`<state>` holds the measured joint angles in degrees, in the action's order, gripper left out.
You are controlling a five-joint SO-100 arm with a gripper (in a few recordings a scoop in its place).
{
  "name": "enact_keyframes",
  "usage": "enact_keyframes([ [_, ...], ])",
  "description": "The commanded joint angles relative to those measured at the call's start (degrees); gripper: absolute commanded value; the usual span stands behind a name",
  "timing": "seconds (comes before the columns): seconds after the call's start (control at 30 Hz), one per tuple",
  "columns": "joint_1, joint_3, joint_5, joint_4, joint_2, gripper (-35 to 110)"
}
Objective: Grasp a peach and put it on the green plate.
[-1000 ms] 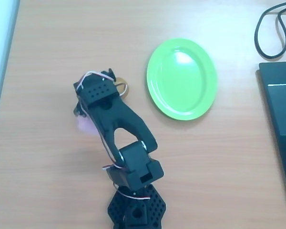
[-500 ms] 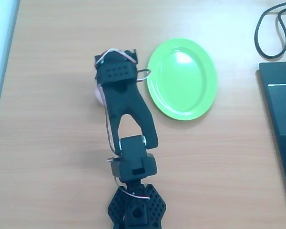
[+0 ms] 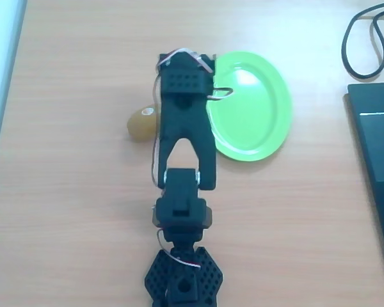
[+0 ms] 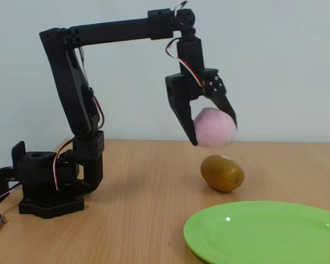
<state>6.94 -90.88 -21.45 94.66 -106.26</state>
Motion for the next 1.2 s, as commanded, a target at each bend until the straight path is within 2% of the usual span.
enact_keyframes([
  [0.0,4.5,4.3,0.6,0.5,2.4,36],
  [0.5,16.0,25.1,2.1,2.2,23.1,36],
  [0.77,17.6,35.9,1.7,2.5,33.7,36],
  [1.17,18.2,43.1,2.3,2.5,46.0,36],
])
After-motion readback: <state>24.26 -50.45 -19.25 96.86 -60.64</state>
